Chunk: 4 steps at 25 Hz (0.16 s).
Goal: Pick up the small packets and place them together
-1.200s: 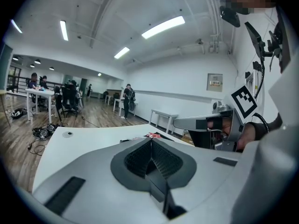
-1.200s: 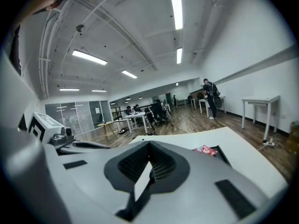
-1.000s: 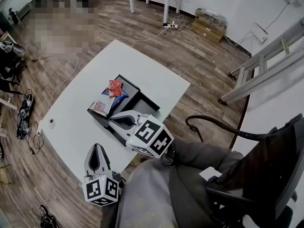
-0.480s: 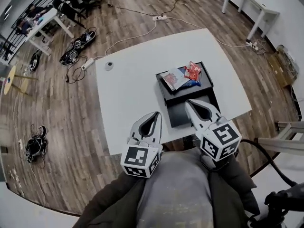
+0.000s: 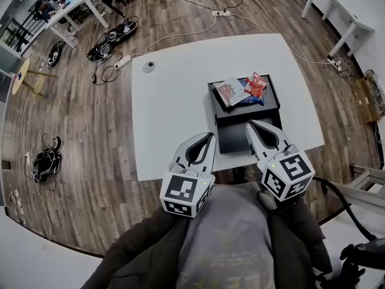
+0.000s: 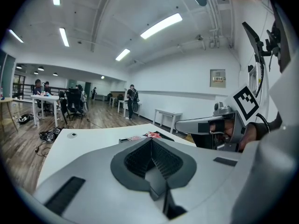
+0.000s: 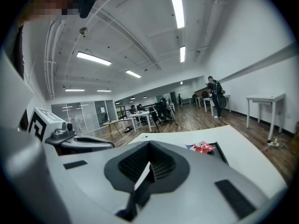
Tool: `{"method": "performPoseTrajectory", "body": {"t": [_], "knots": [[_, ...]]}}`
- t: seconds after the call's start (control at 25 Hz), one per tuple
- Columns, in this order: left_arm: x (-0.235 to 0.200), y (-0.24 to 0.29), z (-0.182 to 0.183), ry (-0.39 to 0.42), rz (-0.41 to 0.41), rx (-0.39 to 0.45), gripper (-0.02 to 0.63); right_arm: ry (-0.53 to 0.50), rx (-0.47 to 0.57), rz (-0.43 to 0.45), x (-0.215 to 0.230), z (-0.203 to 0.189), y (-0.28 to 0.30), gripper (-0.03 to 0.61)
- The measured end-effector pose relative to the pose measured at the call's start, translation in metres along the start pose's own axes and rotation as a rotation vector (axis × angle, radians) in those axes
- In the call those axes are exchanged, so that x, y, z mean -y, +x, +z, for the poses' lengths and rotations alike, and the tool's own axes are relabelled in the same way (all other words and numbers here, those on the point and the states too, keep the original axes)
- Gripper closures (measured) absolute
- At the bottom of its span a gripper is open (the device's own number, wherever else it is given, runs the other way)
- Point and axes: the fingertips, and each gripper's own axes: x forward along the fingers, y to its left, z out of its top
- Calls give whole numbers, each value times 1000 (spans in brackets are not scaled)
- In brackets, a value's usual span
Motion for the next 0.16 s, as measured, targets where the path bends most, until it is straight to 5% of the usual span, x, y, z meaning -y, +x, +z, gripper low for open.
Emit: {"method": "performPoseTrajectory", "body": {"t": [0.16], "knots": [[2,5,2,2,7,7,607,-10,2,10,5,2,1,575]]}}
